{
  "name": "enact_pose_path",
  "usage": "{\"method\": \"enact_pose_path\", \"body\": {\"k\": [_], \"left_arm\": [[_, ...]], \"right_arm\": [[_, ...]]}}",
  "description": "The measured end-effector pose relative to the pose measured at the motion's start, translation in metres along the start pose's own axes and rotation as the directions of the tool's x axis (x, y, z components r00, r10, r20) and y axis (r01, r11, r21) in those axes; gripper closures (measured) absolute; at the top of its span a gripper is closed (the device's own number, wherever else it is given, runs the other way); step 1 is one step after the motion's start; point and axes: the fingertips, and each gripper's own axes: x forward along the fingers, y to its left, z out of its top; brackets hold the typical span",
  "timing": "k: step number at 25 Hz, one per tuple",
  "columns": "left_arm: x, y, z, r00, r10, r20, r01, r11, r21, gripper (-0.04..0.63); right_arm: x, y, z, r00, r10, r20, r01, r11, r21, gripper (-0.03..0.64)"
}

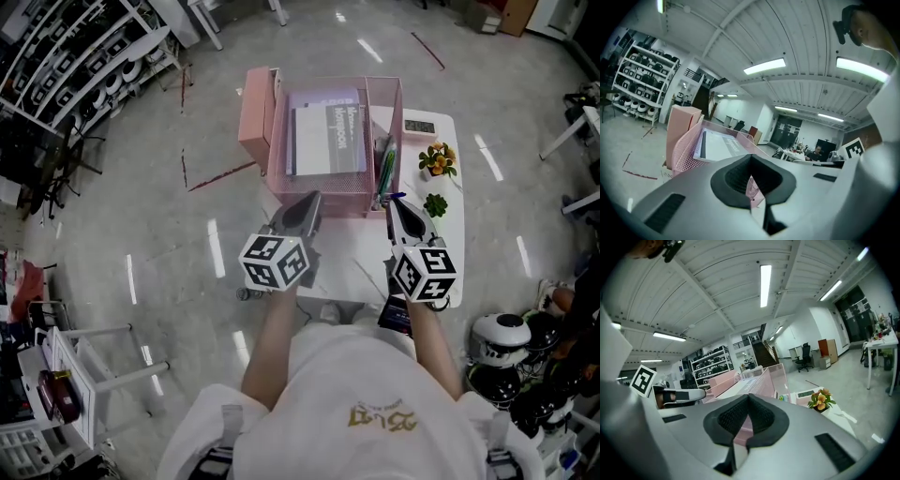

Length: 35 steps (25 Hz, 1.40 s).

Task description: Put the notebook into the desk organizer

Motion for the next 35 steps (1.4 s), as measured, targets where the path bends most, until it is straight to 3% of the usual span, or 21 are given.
{"method": "enact_pose_path", "body": {"k": [8, 14, 35], "left_arm": [[-0.011, -0.002, -0.010, 0.995, -0.090, 0.052, 0.096, 0.986, -0.133, 0.578], [-0.016, -0.010, -0.014, 0.995, -0.098, 0.030, 0.100, 0.991, -0.088, 0.577], [-0.018, -0.004, -0.019, 0.996, -0.092, 0.015, 0.093, 0.991, -0.093, 0.577]], "right_arm": [[-0.015, 0.006, -0.010, 0.997, -0.076, 0.011, 0.076, 0.997, -0.027, 0.606], [-0.027, 0.013, -0.015, 0.995, -0.100, -0.001, 0.100, 0.994, -0.035, 0.606], [-0.029, 0.015, -0.020, 0.994, -0.109, -0.008, 0.108, 0.994, -0.033, 0.606]]}}
